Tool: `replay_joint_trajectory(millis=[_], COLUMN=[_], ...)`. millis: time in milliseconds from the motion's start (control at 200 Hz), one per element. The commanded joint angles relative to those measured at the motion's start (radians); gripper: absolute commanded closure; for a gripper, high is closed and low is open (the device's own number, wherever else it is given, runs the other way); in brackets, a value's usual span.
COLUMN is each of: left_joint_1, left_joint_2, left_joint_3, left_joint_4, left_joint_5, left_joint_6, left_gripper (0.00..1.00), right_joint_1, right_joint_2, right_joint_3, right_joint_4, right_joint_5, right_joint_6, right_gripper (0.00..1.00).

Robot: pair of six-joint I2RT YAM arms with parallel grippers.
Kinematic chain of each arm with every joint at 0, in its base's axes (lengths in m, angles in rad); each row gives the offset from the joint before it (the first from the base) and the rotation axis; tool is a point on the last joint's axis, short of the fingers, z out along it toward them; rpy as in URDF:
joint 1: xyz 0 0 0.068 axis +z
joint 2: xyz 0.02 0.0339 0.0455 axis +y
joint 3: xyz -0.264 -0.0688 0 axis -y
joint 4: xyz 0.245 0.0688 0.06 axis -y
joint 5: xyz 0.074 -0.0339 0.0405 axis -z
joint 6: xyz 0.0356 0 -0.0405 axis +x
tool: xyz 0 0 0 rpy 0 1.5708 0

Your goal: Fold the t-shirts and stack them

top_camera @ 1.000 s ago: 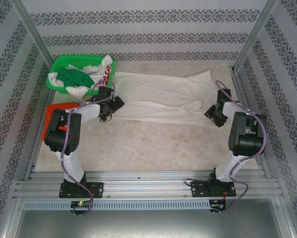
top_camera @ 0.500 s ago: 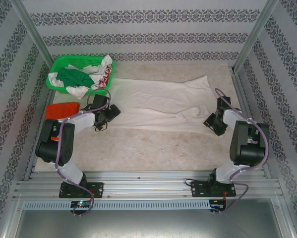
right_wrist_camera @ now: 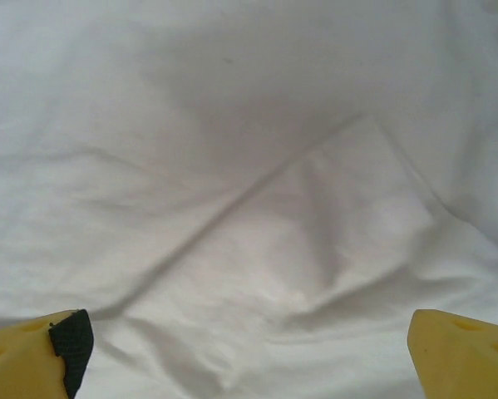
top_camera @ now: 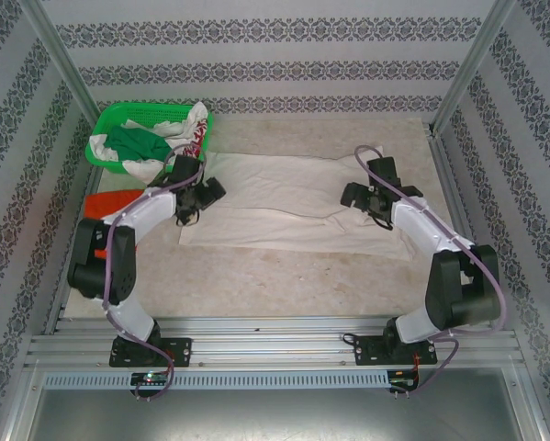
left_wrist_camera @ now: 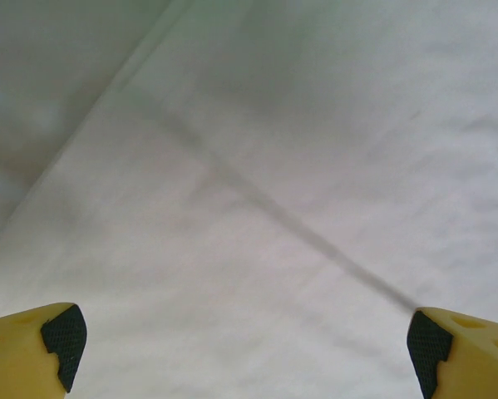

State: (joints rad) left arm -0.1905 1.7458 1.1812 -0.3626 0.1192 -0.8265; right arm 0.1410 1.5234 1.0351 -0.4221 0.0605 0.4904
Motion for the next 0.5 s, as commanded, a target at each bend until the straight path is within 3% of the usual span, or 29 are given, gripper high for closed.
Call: replay_joint_trajectory(millis=[0, 140, 255, 350, 495], left_joint_1=[-0.009, -0.008, -0.008, -0.009, -0.013], left_joint_2=[0.124, 0.229, 0.261, 0.247, 0.21], left_joint_3=[0.11, 0.184, 0.184, 0.136, 0.045], left_joint_4=[0.005, 0.003, -0.011, -0.002, 0.027], left_joint_5=[-0.018, -0.017, -0.02, -0.02, -0.006], left_joint_6=[0.082, 0.08, 0.081, 0.075, 0.062], left_gripper=[0.0, 0.0, 0.0, 0.0, 0.0], right_joint_1=[0.026, 0.055, 0.055, 0.055, 0.054], right_joint_2=[0.121, 0.265, 0.348, 0.355, 0.299], right_joint_3=[0.092, 0.176, 0.203, 0.162, 0.051], right_joint_4=[0.075, 0.096, 0.094, 0.096, 0.056], right_joint_5=[0.013, -0.022, -0.081, -0.107, -0.071], right_joint_6=[-0.002, -0.013, 0.022, 0.04, 0.027], right_gripper=[0.02, 0.02, 0.17, 0.25, 0.28])
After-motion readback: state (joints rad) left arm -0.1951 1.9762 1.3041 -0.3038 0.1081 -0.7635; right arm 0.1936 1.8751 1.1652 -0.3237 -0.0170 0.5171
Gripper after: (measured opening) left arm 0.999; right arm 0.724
